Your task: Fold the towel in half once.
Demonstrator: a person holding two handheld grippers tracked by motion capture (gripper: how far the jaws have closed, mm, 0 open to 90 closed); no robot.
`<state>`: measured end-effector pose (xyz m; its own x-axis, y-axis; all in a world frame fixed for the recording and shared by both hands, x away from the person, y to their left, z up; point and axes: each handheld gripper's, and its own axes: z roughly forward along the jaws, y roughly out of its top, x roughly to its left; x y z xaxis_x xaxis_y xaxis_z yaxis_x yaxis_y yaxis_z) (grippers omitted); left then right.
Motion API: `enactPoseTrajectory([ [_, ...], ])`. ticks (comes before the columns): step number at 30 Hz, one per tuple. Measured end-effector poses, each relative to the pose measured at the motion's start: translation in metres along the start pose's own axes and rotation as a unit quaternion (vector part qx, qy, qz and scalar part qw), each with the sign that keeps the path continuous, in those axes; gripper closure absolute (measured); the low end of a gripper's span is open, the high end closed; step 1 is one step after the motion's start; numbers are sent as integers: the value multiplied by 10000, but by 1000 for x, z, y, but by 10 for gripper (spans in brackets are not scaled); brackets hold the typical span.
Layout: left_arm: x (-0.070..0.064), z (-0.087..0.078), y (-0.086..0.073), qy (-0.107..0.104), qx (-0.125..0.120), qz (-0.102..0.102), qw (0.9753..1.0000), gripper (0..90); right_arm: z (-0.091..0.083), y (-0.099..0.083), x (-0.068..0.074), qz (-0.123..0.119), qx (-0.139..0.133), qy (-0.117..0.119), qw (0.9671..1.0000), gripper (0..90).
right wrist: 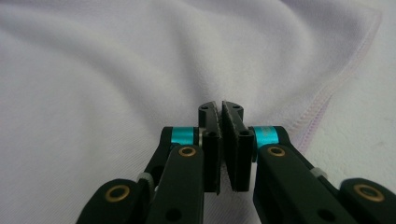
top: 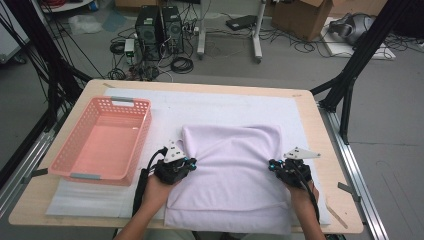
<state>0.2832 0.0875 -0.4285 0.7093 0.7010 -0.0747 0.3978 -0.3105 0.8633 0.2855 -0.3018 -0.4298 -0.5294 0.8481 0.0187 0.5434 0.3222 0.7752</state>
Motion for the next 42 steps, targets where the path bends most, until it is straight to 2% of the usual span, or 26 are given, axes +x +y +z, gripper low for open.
enactPoseTrajectory([
  [3,-6,-14,-5,-135,-99,38,9999,865,-12,-3,5,-51,-44,131,9999,859],
  [8,-15,-30,-12,-353,-81,-16,9993,863,-29,-7,17,-235,11,279,9993,858],
  [11,-22,-40,-18,-444,0,58,9990,862,-39,-11,22,-289,52,382,9988,859],
  [15,-27,-43,-28,-581,211,59,9981,849,-42,-21,26,-314,333,541,9975,855],
  [17,-26,-42,-29,-554,270,-13,9981,781,-40,-23,28,-355,458,574,9967,840],
  [18,-25,-41,-27,-504,211,-82,9985,697,-40,-23,27,-353,428,570,9968,813],
  [20,-17,-41,-22,-388,141,-185,9990,553,-41,-20,24,-268,324,522,9977,738],
  [22,-4,-41,-14,-205,-56,-333,9992,515,-43,-15,21,-174,80,443,9988,701],
  [25,17,-35,-2,-72,-157,-479,9987,516,-43,-12,17,-98,-52,415,9991,698],
  [26,24,-31,3,-43,-150,-623,9979,520,-42,-11,16,-58,-64,431,9990,696],
  [28,39,-20,14,8,-101,-777,9969,522,-39,-12,16,-78,-63,422,9991,692],
  [30,51,-8,23,141,-51,-904,9958,518,-37,-12,16,-87,-47,429,9990,690],
  [32,62,4,29,187,8,-975,9951,514,-36,-11,15,-98,-60,397,9991,687],
  [36,73,21,33,282,33,-1005,9945,505,-33,-9,10,-59,-122,412,9991,680],
  [39,82,31,32,432,-158,-1043,9935,478,-30,-7,7,-38,-132,434,9990,647],
  [40,87,35,32,494,-79,-1103,9926,485,-28,-6,6,-14,-132,433,9990,623],
  [41,94,40,33,542,105,-1208,9911,479,-26,-5,5,17,-142,433,9990,599],
  [42,98,43,33,547,110,-1274,9903,462,-24,-4,3,45,-160,420,9990,573],
])
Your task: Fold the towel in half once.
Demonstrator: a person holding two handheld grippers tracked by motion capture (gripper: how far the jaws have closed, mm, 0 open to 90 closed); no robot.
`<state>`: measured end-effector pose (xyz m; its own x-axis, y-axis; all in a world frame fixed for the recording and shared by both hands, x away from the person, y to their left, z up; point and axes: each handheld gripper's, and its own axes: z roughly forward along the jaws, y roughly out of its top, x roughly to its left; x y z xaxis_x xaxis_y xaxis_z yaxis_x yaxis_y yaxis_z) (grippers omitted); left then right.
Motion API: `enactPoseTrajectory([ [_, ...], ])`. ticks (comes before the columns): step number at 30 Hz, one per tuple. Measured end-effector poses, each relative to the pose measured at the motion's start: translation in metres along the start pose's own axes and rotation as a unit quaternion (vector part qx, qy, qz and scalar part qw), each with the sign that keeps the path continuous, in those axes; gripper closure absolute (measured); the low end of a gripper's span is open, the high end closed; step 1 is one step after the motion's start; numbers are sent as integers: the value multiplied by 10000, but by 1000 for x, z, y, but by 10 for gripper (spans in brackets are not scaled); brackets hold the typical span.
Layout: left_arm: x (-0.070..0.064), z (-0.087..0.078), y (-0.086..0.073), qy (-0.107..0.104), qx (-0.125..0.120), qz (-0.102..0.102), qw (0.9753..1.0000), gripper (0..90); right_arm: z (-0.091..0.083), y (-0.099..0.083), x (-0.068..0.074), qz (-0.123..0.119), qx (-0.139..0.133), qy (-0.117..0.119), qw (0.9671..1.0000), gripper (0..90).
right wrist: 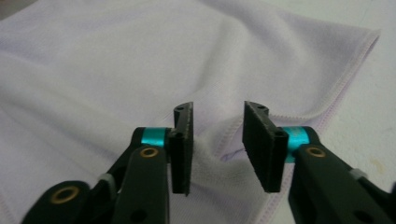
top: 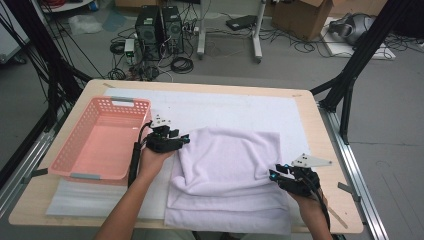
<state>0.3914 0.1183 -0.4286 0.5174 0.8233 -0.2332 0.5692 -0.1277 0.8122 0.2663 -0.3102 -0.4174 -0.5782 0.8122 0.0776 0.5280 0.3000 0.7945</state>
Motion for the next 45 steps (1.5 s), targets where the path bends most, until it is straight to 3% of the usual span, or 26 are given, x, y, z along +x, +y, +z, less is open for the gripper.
enactPoseTrajectory([
  [5,11,16,12,133,31,-15,9999,392,7,6,-7,111,-49,-30,9999,497],
  [7,14,23,12,202,-167,-42,9996,369,9,7,-10,122,-88,-31,9999,492],
  [9,15,33,12,295,115,27,9995,354,11,8,-10,134,-115,-10,9998,492],
  [12,16,44,13,277,250,39,9993,347,12,7,-9,115,-91,42,9999,493],
  [14,12,50,14,155,453,151,9987,359,11,7,-9,80,-77,58,9999,493],
  [16,5,54,13,27,465,373,9982,391,10,6,-11,99,-115,53,9999,493],
  [18,-1,56,12,32,512,639,9966,403,8,6,-12,143,-151,46,9998,493],
  [20,-5,56,11,-22,524,757,9957,434,7,5,-14,163,-152,23,9997,493],
  [21,-7,56,11,-128,555,842,9948,484,6,5,-15,203,-158,19,9997,494],
  [23,-12,55,11,-254,574,1125,9917,688,7,4,-16,201,-163,13,9997,494],
  [25,-17,54,13,-63,535,1345,9894,806,7,4,-16,200,-157,20,9997,494],
  [26,-16,53,15,78,448,1389,9893,820,7,4,-16,210,-159,21,9997,494],
  [28,-14,47,19,503,110,1373,9892,829,7,5,-16,177,-183,16,9997,495],
  [30,-10,39,24,722,-268,1331,9881,830,7,4,-16,171,-182,10,9997,495],
  [31,-9,34,27,917,-464,1421,9845,830,7,4,-16,193,-174,1,9997,495],
  [32,-9,33,28,989,-587,1435,9829,829,8,4,-17,211,-178,-6,9996,494],
  [34,-6,33,28,962,-514,1316,9853,780,9,4,-19,231,-171,-27,9996,494],
  [36,1,35,26,945,-326,887,9910,552,12,5,-21,256,-167,-75,9995,491],
  [38,6,35,24,906,-175,520,9944,434,15,8,-24,281,-155,-130,9994,478],
  [42,12,32,22,881,111,234,9958,401,27,20,-40,368,-99,-320,9988,452],
  [45,15,32,20,826,294,158,9960,391,37,31,-55,463,-49,-521,9976,432],
])
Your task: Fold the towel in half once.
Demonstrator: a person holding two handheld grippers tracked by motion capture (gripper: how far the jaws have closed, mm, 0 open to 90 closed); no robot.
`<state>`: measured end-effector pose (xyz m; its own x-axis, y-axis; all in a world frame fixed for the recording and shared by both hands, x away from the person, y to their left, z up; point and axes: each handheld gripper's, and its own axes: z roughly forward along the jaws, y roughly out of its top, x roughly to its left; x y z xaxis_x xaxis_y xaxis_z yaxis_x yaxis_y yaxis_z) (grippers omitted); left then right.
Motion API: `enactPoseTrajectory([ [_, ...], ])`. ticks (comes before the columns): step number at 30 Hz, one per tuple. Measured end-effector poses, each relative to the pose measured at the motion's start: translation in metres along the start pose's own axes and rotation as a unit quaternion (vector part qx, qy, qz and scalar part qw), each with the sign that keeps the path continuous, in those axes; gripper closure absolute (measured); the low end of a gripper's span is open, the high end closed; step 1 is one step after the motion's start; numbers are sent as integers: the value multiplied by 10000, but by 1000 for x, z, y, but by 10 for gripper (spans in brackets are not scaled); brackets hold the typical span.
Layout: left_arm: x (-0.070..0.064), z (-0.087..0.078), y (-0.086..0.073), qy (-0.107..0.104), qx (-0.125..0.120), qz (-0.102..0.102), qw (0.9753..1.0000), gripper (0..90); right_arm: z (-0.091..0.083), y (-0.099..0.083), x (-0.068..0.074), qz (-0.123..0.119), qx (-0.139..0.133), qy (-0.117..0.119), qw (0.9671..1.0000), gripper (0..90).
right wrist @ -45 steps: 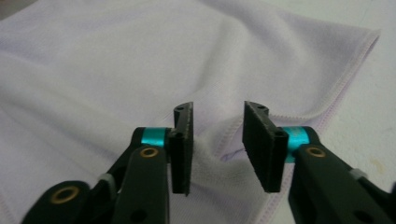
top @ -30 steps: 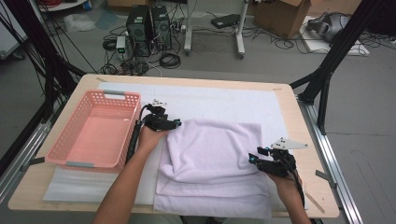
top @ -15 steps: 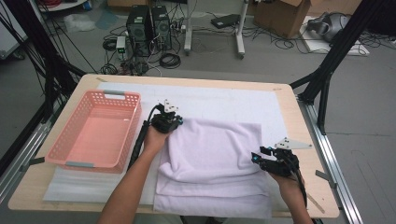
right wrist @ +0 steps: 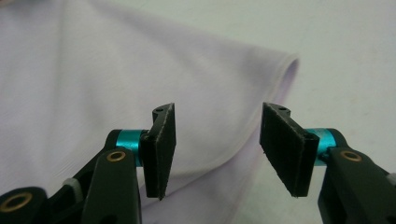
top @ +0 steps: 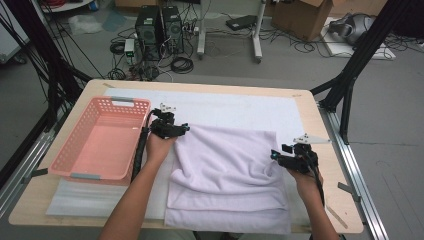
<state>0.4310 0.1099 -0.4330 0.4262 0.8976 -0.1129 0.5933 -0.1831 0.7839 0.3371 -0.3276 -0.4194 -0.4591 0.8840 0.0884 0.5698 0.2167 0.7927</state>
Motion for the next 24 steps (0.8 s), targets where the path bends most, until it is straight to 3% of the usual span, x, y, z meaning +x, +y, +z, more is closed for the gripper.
enactPoseTrajectory([
  [4,2,7,-7,-155,435,-108,9989,375,19,8,-16,272,214,-197,9992,416],
  [7,-2,7,-12,-101,208,-110,9997,353,37,9,-24,435,489,-283,9975,396],
  [8,-2,7,-13,-93,161,-104,9998,348,45,8,-25,555,554,-206,9967,402],
  [9,-3,7,-13,-107,125,-138,9998,350,48,9,-25,566,551,-245,9966,436],
  [10,-2,7,-14,-111,91,-132,9998,351,50,11,-24,407,536,-358,9971,523],
  [11,-2,6,-15,-120,60,-175,9998,353,52,12,-24,209,592,-434,9971,662],
  [12,-2,6,-16,-148,22,-178,9997,358,52,14,-24,53,576,-352,9977,864],
  [13,-2,5,-16,-191,35,-185,9996,361,51,16,-23,-203,588,-612,9962,872],
  [14,-2,4,-16,-232,51,-200,9995,365,52,18,-23,-289,612,-805,9945,876],
  [15,-2,4,-16,-260,73,-179,9995,367,52,18,-25,-229,555,-892,9942,875],
  [17,-3,2,-17,-349,133,-213,9991,372,52,16,-29,52,475,-776,9958,834],
  [18,-3,1,-17,-416,145,-244,9987,372,51,15,-30,169,451,-734,9961,720],
  [20,-5,0,-20,-516,104,-222,9984,385,47,15,-30,375,387,-581,9969,600],
  [22,-10,-1,-27,-479,-55,-46,9988,430,45,15,-30,527,433,-407,9968,503],
  [23,-15,-3,-28,-409,-38,139,9991,444,46,14,-28,528,563,-387,9963,476],
  [24,-18,-3,-28,-379,-23,197,9991,528,48,12,-25,458,742,-436,9952,466],
])
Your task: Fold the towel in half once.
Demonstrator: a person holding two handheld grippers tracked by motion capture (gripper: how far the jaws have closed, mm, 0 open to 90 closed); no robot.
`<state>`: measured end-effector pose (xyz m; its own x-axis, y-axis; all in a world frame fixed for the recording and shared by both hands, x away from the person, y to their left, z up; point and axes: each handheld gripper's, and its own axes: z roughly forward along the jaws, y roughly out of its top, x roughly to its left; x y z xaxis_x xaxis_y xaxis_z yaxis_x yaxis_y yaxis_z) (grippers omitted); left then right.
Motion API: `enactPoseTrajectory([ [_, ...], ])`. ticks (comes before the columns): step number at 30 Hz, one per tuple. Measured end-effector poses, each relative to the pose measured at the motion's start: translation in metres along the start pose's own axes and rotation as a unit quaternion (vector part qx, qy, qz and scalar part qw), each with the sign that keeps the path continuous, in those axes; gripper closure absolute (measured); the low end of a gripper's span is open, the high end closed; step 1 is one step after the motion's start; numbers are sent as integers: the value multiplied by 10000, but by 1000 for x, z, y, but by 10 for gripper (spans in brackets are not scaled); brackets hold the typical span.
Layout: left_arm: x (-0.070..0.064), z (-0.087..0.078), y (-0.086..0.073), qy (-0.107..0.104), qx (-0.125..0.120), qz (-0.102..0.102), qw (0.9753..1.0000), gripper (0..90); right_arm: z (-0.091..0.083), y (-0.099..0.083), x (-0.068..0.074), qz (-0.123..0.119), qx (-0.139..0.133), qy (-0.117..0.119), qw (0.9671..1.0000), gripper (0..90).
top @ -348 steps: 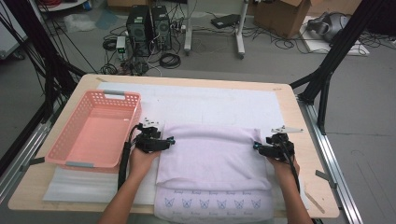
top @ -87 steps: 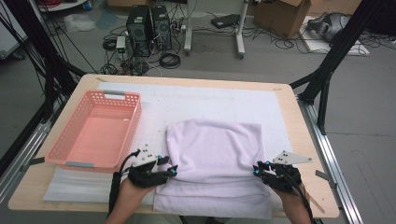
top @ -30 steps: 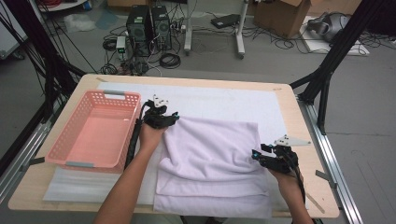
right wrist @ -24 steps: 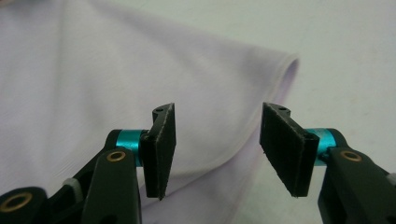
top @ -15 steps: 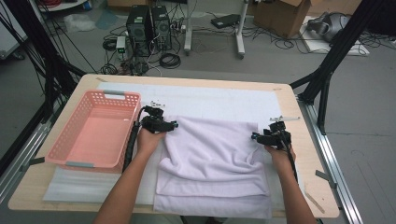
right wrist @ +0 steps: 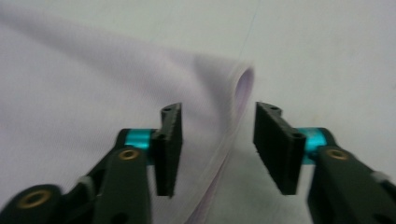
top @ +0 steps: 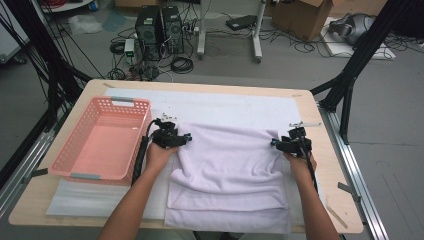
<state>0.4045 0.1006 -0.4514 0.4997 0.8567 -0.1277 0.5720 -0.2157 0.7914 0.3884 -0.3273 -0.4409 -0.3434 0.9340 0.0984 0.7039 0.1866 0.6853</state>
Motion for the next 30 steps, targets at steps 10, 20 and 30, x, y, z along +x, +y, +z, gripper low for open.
enactPoseTrajectory([
  [10,-1,-2,12,15,-210,-421,9989,860,-4,1,11,-313,-123,8,9994,850],
  [20,9,-3,57,163,-1005,-278,9944,859,-9,38,-4,-322,-1133,-154,9929,850],
  [30,15,19,42,-71,-491,-423,9979,477,20,42,-17,150,-1002,-93,9948,633],
])
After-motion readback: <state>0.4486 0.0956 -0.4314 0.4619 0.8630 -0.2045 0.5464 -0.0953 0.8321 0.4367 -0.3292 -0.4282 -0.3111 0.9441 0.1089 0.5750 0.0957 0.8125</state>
